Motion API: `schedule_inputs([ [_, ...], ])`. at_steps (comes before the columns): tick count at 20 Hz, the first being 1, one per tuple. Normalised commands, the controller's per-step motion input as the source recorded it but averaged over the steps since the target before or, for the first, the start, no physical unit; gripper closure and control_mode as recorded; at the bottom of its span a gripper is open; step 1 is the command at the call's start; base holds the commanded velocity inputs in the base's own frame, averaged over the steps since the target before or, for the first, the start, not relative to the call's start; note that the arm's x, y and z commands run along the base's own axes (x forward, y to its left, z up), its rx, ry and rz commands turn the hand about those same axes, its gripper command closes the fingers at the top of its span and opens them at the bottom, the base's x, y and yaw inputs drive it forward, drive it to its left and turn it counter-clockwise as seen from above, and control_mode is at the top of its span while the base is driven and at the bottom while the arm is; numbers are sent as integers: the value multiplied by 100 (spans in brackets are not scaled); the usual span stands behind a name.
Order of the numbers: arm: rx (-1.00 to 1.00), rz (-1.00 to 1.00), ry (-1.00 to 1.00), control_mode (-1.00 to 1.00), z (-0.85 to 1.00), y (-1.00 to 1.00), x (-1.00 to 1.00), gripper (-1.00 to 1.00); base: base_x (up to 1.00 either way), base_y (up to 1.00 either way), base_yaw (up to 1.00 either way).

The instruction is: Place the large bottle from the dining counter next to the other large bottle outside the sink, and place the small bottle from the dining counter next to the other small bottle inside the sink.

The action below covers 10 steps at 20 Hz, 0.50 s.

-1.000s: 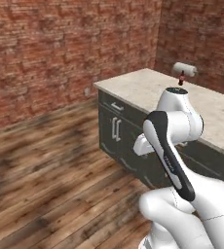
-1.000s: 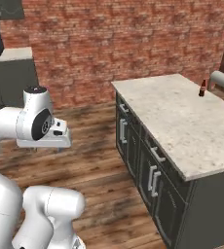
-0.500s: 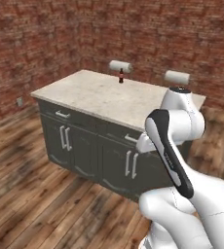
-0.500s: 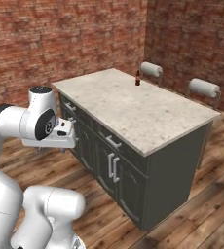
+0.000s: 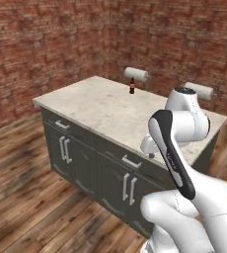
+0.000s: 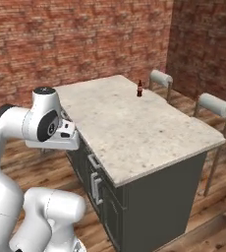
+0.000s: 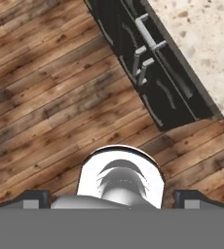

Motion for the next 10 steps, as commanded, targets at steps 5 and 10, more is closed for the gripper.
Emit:
schedule_inputs([
  [5,0,0,0,100,0,0,0,-100,22,-93,39],
  [10,0,0,0,100,0,0,0,-100,0,-100,31],
])
